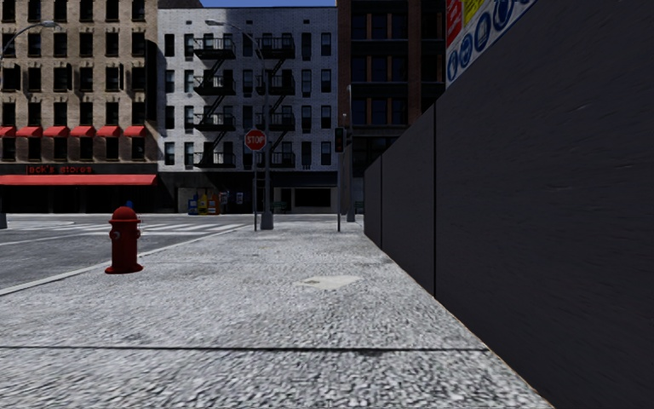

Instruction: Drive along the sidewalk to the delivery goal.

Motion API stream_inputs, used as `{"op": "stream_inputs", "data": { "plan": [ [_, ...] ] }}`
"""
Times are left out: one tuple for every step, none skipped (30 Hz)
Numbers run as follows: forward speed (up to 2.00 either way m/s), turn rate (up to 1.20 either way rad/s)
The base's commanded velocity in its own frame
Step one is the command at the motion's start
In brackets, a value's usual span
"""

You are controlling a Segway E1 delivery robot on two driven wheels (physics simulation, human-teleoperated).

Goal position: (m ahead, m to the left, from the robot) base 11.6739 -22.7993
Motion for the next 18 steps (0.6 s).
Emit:
{"op": "stream_inputs", "data": {
  "plan": [
    [2.0, 0.4],
    [2.0, 0.55],
    [2.0, 0.6],
    [2.0, 0.61],
    [2.0, 0.61],
    [2.0, 0.18],
    [2.0, 0.02],
    [2.0, 0.0],
    [2.0, 0.0],
    [2.0, 0.0],
    [2.0, 0.0],
    [2.0, 0.0],
    [2.0, 0.0],
    [2.0, 0.0],
    [2.0, 0.0],
    [2.0, 0.0],
    [2.0, 0.0],
    [2.0, 0.0]
  ]
}}
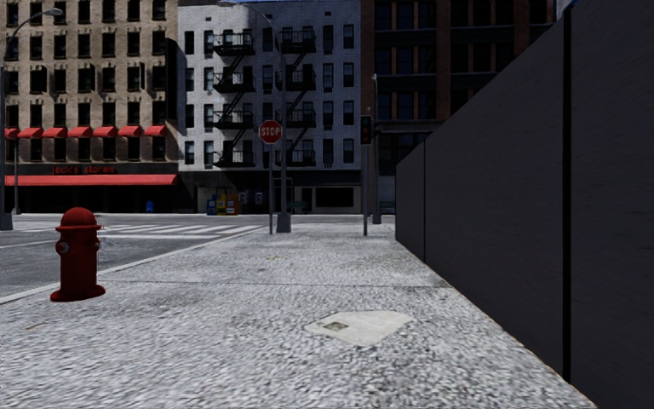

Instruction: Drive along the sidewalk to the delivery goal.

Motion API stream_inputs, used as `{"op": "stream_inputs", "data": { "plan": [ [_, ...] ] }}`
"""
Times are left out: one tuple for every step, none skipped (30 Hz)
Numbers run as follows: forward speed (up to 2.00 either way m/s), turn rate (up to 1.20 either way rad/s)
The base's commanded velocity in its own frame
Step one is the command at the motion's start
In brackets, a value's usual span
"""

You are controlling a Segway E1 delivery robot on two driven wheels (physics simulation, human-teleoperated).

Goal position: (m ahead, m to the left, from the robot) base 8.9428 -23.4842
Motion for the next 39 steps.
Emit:
{"op": "stream_inputs", "data": {
  "plan": [
    [2.0, 0.0],
    [2.0, 0.0],
    [2.0, 0.0],
    [2.0, 0.0],
    [2.0, 0.0],
    [2.0, 0.0],
    [2.0, 0.0],
    [2.0, 0.0],
    [2.0, 0.0],
    [2.0, 0.0],
    [2.0, 0.0],
    [2.0, 0.0],
    [2.0, 0.0],
    [2.0, 0.0],
    [2.0, 0.0],
    [2.0, 0.0],
    [2.0, 0.0],
    [2.0, 0.0],
    [2.0, 0.0],
    [2.0, 0.0],
    [2.0, 0.0],
    [2.0, 0.0],
    [2.0, 0.0],
    [2.0, 0.0],
    [2.0, 0.0],
    [2.0, 0.0],
    [2.0, 0.0],
    [2.0, 0.0],
    [2.0, 0.0],
    [2.0, 0.0],
    [2.0, 0.0],
    [2.0, 0.0],
    [2.0, 0.0],
    [2.0, 0.0],
    [2.0, 0.0],
    [2.0, 0.0],
    [2.0, 0.0],
    [2.0, 0.0],
    [2.0, 0.0]
  ]
}}
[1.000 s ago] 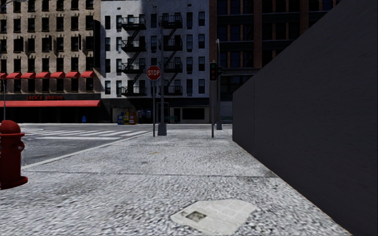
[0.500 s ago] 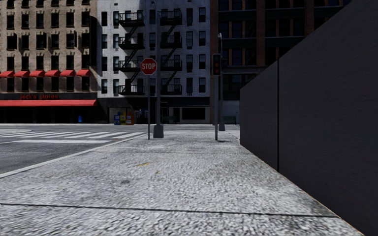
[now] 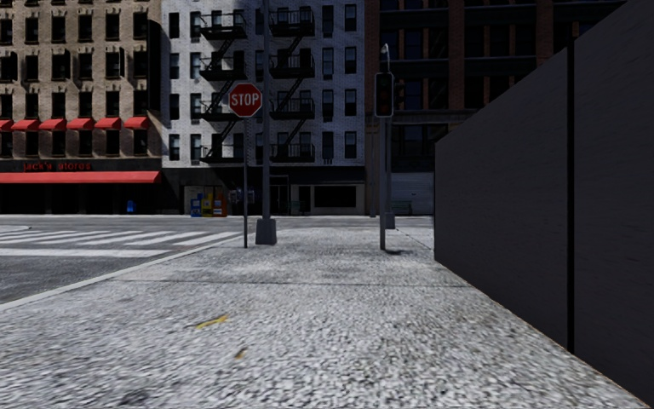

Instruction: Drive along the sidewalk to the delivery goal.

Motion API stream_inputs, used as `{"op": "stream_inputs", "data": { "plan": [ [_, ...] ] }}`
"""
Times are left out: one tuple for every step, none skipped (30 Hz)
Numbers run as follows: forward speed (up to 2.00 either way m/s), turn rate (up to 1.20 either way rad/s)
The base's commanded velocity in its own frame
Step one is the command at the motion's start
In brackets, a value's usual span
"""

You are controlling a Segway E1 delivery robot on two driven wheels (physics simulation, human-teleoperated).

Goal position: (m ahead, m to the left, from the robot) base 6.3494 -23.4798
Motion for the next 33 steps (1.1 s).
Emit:
{"op": "stream_inputs", "data": {
  "plan": [
    [2.0, 0.0],
    [2.0, 0.0],
    [2.0, 0.0],
    [2.0, 0.0],
    [2.0, 0.0],
    [2.0, 0.0],
    [2.0, 0.0],
    [2.0, 0.0],
    [2.0, 0.0],
    [2.0, 0.0],
    [2.0, 0.0],
    [2.0, 0.0],
    [2.0, 0.0],
    [2.0, 0.0],
    [2.0, 0.0],
    [2.0, 0.0],
    [2.0, 0.0],
    [2.0, 0.0],
    [2.0, 0.0],
    [2.0, 0.0],
    [2.0, 0.0],
    [2.0, 0.0],
    [2.0, 0.0],
    [2.0, 0.0],
    [2.0, 0.0],
    [2.0, 0.0],
    [2.0, 0.0],
    [2.0, 0.0],
    [2.0, 0.0],
    [2.0, 0.0],
    [2.0, 0.0],
    [2.0, 0.0],
    [2.0, 0.0]
  ]
}}
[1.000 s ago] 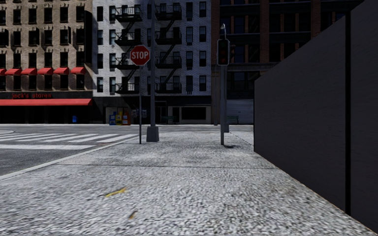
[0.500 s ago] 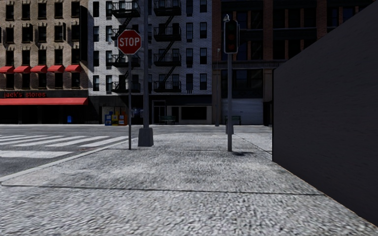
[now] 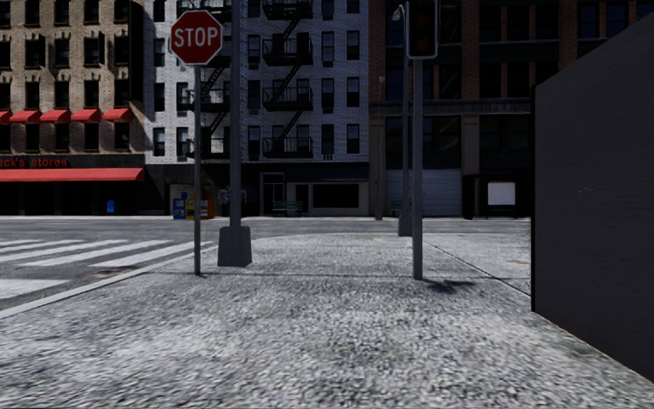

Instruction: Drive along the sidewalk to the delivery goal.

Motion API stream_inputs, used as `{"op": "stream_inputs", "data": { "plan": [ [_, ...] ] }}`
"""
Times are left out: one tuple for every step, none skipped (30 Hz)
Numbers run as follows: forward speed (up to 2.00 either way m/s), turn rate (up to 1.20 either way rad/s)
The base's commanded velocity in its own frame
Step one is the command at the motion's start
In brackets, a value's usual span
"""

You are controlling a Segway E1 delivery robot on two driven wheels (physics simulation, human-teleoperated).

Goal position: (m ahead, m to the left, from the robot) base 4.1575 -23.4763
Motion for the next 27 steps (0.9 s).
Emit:
{"op": "stream_inputs", "data": {
  "plan": [
    [2.0, 0.0],
    [2.0, 0.0],
    [2.0, 0.0],
    [2.0, 0.0],
    [2.0, 0.0],
    [2.0, 0.0],
    [2.0, 0.0],
    [2.0, 0.0],
    [2.0, 0.0],
    [2.0, 0.0],
    [2.0, 0.0],
    [2.0, 0.0],
    [2.0, 0.0],
    [2.0, 0.0],
    [2.0, 0.0],
    [2.0, 0.0],
    [2.0, 0.0],
    [2.0, 0.0],
    [2.0, 0.0],
    [2.0, 0.0],
    [2.0, 0.0],
    [2.0, 0.0],
    [2.0, 0.0],
    [2.0, 0.0],
    [2.0, 0.0],
    [2.0, 0.0],
    [2.0, 0.0]
  ]
}}
